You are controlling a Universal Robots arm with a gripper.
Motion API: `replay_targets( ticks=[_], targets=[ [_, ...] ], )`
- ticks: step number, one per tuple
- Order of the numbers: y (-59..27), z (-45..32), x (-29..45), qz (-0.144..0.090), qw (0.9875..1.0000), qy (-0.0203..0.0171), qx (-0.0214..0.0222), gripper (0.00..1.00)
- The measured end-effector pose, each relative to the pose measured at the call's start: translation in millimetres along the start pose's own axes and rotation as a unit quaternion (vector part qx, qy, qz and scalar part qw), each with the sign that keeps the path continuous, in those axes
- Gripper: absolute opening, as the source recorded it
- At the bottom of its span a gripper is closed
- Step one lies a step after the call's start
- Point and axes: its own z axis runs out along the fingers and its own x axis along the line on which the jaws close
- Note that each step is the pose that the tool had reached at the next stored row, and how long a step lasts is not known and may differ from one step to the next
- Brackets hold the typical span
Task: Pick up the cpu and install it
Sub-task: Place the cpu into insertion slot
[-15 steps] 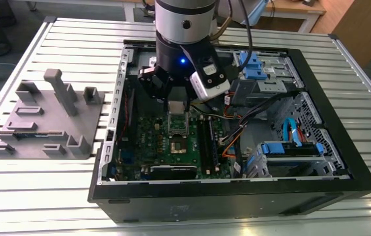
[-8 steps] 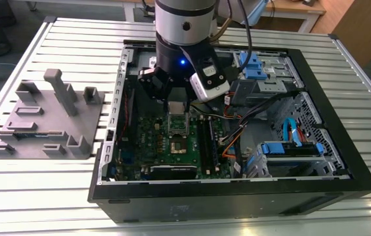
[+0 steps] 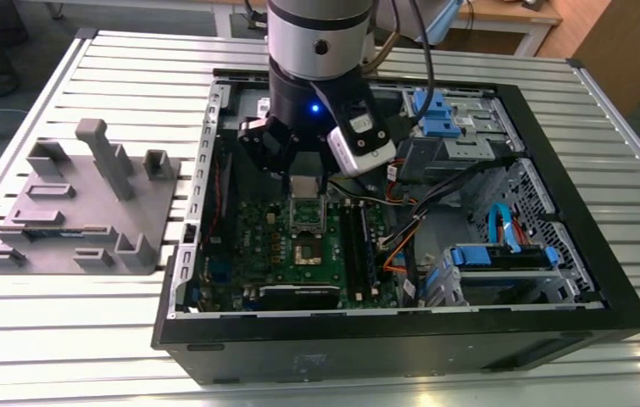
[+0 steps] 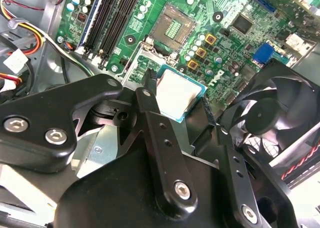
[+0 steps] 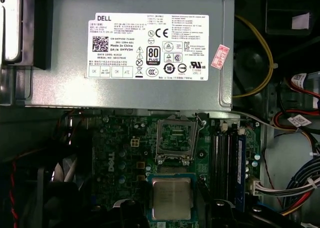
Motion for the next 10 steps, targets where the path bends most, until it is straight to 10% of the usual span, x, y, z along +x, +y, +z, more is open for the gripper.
replay_targets(
  ticks=[10],
  targets=[
    [-2.4, 6.3, 0.1, 0.0, 1.0, 0.0001, 0.0002, 0.47]
  ],
)
